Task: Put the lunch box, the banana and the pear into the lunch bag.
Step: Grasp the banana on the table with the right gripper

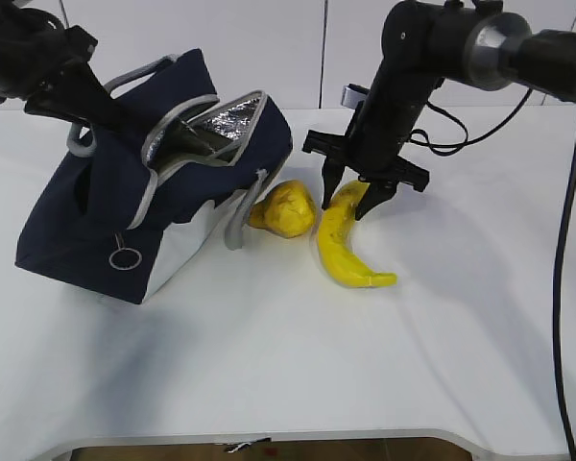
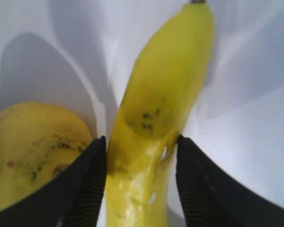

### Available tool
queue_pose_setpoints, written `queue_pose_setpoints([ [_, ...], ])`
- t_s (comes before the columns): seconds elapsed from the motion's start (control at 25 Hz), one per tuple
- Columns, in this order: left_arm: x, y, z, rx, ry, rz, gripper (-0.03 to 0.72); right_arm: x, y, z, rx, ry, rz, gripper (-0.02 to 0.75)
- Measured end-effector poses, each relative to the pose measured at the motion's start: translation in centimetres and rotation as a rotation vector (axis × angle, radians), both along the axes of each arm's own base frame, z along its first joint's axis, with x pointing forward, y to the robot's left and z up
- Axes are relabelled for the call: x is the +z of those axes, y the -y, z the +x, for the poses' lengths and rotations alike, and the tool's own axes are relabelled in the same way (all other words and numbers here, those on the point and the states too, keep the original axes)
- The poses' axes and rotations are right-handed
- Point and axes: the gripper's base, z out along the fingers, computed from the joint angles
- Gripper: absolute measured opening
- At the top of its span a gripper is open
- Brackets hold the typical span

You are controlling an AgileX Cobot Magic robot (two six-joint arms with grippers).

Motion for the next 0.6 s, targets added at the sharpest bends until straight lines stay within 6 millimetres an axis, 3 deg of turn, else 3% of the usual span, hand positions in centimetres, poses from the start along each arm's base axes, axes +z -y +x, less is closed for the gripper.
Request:
queue_pose_setpoints([
  [0.2, 0.0, 0.0, -0.02, -0.001, -0.001, 0.0, 0.022, 0.1, 0.09, 0.08, 0.009, 0.01, -0.012, 0.321],
  [0.6, -0.01, 0.01, -0.06, -0.004, -0.005, 0.0, 0.022, 0.67, 0.25, 0.35, 0.137, 0.068, -0.048, 0.274],
])
